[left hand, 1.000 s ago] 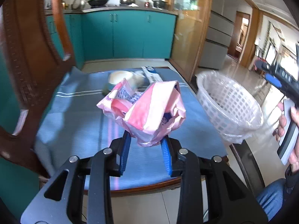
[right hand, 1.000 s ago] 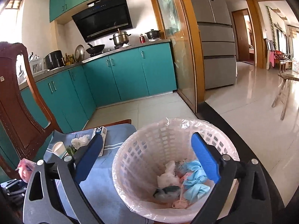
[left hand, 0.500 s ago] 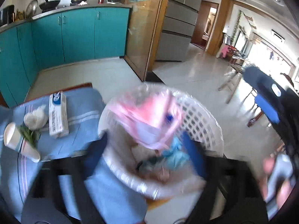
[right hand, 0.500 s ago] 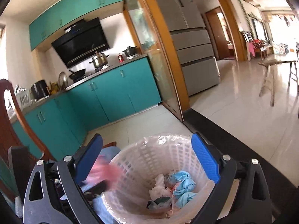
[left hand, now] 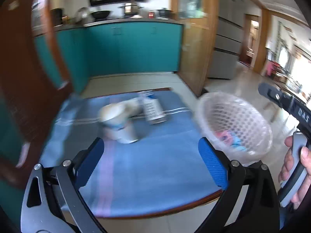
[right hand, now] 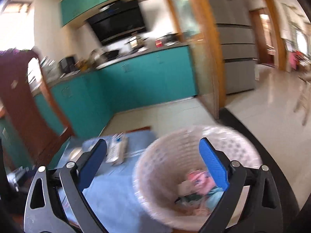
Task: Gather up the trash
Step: 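Move both open tools back over the chair seat, then grasp the white paper cup with the left tool while the right tool grasps the white ointment box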
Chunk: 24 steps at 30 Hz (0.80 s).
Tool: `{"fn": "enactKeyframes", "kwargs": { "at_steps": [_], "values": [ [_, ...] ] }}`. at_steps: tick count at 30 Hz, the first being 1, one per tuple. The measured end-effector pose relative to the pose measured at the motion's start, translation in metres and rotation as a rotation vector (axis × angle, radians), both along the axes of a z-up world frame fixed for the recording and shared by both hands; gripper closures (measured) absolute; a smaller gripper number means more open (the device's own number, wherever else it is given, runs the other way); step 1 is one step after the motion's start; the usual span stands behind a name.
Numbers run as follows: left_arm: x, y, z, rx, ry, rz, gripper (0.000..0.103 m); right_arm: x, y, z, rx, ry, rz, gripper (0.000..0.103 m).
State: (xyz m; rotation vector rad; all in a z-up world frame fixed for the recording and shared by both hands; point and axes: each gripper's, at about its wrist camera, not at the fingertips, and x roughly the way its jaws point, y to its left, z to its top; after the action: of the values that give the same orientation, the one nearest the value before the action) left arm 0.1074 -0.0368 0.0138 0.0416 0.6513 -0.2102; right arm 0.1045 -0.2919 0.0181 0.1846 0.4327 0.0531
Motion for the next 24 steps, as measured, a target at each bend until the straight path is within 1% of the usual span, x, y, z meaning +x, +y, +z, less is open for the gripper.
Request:
{"fn": "enactKeyframes", "kwargs": {
  "at_steps": [2, 4, 5, 7, 10, 13, 16, 20, 24],
  "values": [
    [-0.006, 0.024, -0.007, -0.004, -0.013, 0.049, 0.005, 0.001, 0.018, -0.005, -0.009, 0.030, 0.063, 0.009],
    [-0.004, 0.040, -0.017, -0.003, -0.008, 0.094, 0.004, 0.001, 0.037, -0.011, -0.023, 0.059, 0.115, 0.009],
    [-0.001, 0.046, -0.025, 0.003, 0.003, 0.127, 0.004, -0.001, 0.047, -0.014, -0.043, 0.066, 0.131, 0.009],
    [0.006, 0.050, -0.036, 0.021, 0.015, 0.138, 0.004, -0.002, 0.063, -0.018, -0.094, 0.075, 0.148, 0.009],
    [0.013, 0.049, -0.046, 0.059, 0.035, 0.140, 0.004, -0.003, 0.077, -0.022, -0.127, 0.087, 0.163, 0.009],
    [0.019, 0.050, -0.051, 0.023, 0.059, 0.142, 0.004, -0.004, 0.079, -0.022, -0.125, 0.085, 0.166, 0.009],
    [0.022, 0.045, -0.055, 0.019, 0.063, 0.139, 0.004, 0.000, 0.079, -0.023, -0.116, 0.089, 0.164, 0.009],
    [0.047, 0.031, -0.059, 0.010, 0.090, 0.145, 0.004, 0.005, 0.081, -0.028, -0.115, 0.103, 0.164, 0.009],
    [0.084, 0.015, -0.062, 0.025, 0.080, 0.195, 0.004, 0.010, 0.078, -0.033, -0.103, 0.119, 0.159, 0.010]
  ]
}}
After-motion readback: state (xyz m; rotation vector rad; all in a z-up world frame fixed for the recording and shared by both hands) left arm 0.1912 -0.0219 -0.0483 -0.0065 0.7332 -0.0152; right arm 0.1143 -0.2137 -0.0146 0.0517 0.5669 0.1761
